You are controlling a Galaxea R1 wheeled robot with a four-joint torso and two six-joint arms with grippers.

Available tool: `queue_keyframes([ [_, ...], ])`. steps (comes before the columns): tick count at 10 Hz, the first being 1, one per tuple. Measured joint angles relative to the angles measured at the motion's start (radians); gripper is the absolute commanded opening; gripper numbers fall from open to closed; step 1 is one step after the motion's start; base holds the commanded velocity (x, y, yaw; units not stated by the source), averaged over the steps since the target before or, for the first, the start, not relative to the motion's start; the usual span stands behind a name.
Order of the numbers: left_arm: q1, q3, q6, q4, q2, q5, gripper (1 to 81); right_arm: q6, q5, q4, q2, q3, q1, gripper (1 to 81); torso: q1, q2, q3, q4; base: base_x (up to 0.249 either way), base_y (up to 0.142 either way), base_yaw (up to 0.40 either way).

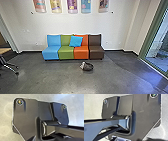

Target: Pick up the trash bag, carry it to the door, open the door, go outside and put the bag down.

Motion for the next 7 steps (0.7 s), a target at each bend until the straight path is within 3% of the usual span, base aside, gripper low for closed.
queue_keyframes([
  [7,-0.001,0.000,0.000,0.000,0.000,-0.001,81.1,0.000,0.000,0.000,0.000,0.000,0.000,81.1,0.000,0.000,0.000,0.000,0.173,0.000,0.000],
])
